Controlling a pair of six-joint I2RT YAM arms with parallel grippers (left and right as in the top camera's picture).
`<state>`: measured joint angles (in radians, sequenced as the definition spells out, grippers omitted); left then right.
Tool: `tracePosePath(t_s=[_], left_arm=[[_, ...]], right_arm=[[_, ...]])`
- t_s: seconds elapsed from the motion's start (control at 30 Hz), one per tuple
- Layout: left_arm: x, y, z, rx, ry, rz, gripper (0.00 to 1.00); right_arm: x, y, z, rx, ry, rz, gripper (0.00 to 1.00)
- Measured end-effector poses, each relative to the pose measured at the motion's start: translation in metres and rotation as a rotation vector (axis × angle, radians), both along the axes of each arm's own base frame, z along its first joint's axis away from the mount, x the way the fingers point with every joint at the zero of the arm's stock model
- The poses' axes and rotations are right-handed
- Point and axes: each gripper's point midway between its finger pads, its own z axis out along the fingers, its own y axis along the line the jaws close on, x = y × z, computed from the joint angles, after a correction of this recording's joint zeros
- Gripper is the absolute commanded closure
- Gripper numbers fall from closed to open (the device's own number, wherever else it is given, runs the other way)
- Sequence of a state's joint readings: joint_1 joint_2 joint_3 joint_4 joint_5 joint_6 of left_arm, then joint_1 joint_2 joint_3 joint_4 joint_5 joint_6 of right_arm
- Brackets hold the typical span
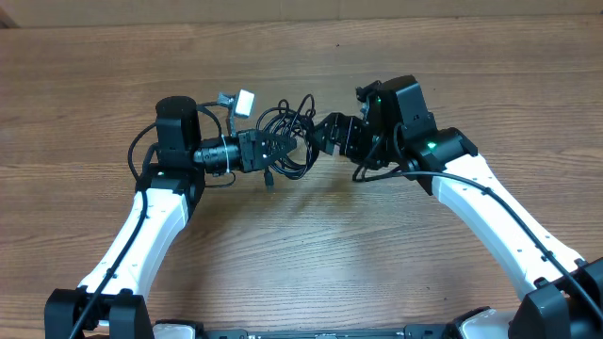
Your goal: Untangle cables
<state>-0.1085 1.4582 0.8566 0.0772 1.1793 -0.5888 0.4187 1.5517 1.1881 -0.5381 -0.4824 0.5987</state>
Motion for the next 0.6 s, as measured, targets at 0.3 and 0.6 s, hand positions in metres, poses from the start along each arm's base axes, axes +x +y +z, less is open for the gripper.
tracePosePath(t_s=[0.3,0.6], left_arm=[[-0.008,-0.002,-0.001,0.027,-0.156,-0.069,0.96],[-0.013,-0.001,-0.008,0.029,-0.086,-0.072,0.96]], right_arm=[[0.02,-0.06,0.029,0.164,-0.146,0.14,0.0],[0.007,-0.086,0.053,0.36,-0.126,0.188,0.0]])
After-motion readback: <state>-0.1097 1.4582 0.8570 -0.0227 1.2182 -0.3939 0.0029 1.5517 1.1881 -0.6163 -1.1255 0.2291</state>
